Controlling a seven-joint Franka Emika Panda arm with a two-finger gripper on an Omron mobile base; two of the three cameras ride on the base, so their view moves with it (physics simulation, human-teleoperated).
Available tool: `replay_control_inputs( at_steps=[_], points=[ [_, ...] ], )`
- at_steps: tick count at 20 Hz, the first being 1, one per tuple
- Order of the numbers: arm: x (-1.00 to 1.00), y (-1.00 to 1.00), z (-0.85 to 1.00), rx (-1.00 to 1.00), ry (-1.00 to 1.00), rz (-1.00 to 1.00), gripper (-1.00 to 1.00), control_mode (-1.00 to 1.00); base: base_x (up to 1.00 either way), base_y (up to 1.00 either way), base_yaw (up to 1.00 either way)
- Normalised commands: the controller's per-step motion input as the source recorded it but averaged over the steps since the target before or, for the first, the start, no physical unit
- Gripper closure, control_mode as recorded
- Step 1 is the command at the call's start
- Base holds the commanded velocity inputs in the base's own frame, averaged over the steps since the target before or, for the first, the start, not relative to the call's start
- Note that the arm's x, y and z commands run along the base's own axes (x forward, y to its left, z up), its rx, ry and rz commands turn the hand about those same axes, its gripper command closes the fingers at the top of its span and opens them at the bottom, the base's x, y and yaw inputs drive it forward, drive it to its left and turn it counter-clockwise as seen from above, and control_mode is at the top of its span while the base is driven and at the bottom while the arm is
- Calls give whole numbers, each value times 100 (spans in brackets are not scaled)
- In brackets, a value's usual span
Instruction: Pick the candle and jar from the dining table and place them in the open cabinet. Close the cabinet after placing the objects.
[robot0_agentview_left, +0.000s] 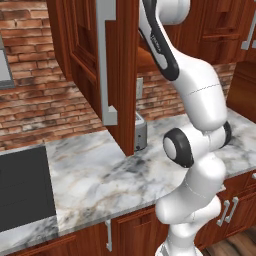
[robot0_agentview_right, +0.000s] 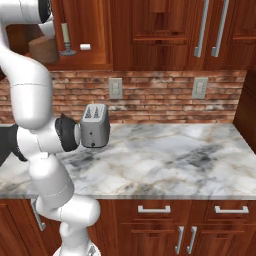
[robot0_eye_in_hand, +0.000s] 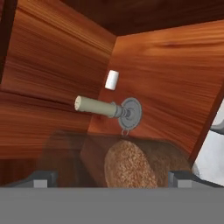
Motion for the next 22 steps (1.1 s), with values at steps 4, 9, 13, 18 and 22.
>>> replay_control_inputs(
  at_steps=[4,9,13,18,22],
  points=[
    [2,-1,2,6,-7,-3,-100,-100,0,0,0],
    [-22,-10,0,0,-2,0,-100,-100,0,0,0],
    [-66,-22,0,3,-10,0,-100,-100,0,0,0],
    [-67,-25,0,4,-11,0,-100,-100,0,0,0],
    [-79,-33,0,3,-7,0,-100,-100,0,0,0]
  ],
)
